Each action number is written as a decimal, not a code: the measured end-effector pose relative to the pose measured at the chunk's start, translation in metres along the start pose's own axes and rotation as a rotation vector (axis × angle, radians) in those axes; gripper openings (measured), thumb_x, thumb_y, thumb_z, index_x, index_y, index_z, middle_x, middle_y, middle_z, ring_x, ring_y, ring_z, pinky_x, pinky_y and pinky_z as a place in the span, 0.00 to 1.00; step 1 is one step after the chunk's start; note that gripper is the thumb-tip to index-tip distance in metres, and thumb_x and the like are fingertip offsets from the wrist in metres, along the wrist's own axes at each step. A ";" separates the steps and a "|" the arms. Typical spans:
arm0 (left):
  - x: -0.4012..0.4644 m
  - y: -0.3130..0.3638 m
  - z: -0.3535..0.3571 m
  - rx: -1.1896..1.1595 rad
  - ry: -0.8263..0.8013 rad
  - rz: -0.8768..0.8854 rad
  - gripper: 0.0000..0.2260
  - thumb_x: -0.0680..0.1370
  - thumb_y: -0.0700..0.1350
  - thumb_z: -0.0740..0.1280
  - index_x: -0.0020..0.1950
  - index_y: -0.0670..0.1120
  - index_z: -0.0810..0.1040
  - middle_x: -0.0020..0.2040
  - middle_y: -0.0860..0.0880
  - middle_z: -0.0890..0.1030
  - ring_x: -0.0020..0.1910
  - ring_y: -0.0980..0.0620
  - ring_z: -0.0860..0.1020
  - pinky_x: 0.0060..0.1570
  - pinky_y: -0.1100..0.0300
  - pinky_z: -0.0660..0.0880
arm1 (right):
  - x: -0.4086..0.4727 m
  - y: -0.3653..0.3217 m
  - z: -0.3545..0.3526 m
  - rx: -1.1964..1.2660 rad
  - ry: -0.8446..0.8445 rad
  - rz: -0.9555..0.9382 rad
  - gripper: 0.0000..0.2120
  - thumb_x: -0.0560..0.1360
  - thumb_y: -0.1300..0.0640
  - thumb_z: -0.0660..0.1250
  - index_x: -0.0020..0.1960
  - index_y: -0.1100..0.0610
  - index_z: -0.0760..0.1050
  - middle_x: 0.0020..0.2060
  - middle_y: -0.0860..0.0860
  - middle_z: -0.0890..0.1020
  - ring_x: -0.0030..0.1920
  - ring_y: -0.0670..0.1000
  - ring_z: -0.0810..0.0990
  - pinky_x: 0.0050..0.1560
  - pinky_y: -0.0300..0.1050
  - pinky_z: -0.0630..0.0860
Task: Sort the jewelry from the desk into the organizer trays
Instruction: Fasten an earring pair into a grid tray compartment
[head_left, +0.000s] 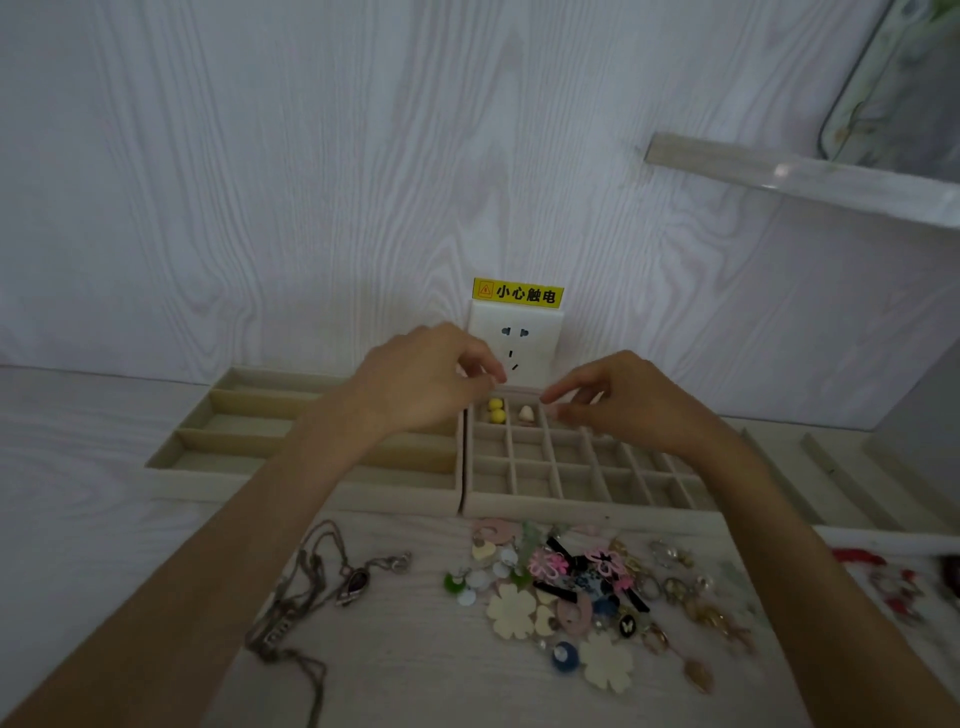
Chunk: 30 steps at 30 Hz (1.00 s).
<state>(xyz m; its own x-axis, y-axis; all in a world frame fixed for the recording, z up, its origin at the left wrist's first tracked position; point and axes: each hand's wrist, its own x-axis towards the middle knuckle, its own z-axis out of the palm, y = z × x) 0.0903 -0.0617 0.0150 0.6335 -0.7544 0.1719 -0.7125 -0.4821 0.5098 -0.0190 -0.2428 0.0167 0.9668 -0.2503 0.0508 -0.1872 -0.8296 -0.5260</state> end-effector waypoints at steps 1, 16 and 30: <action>-0.008 0.001 -0.002 -0.005 -0.027 0.001 0.06 0.76 0.53 0.65 0.51 0.59 0.81 0.48 0.58 0.80 0.46 0.58 0.77 0.53 0.56 0.74 | -0.007 -0.004 0.001 -0.008 -0.017 -0.026 0.06 0.70 0.51 0.72 0.48 0.47 0.82 0.36 0.46 0.81 0.31 0.35 0.75 0.33 0.26 0.68; -0.084 0.000 0.025 -0.090 -0.281 0.059 0.18 0.74 0.32 0.64 0.55 0.52 0.82 0.46 0.60 0.80 0.42 0.68 0.77 0.45 0.70 0.75 | -0.071 -0.033 0.058 -0.456 -0.026 -0.302 0.12 0.76 0.45 0.64 0.58 0.37 0.76 0.44 0.45 0.84 0.45 0.48 0.81 0.33 0.37 0.65; -0.086 0.012 0.022 -0.576 -0.143 0.029 0.18 0.69 0.39 0.75 0.52 0.58 0.78 0.46 0.56 0.84 0.44 0.61 0.82 0.43 0.68 0.76 | -0.076 -0.039 0.028 0.606 -0.239 0.128 0.11 0.77 0.55 0.63 0.54 0.58 0.80 0.35 0.48 0.75 0.34 0.43 0.71 0.36 0.35 0.67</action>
<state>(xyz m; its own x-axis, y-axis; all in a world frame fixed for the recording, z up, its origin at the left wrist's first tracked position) 0.0206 -0.0128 -0.0117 0.5404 -0.8357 0.0978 -0.4252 -0.1709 0.8888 -0.0803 -0.1772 0.0096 0.9686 -0.1527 -0.1964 -0.2393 -0.3560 -0.9033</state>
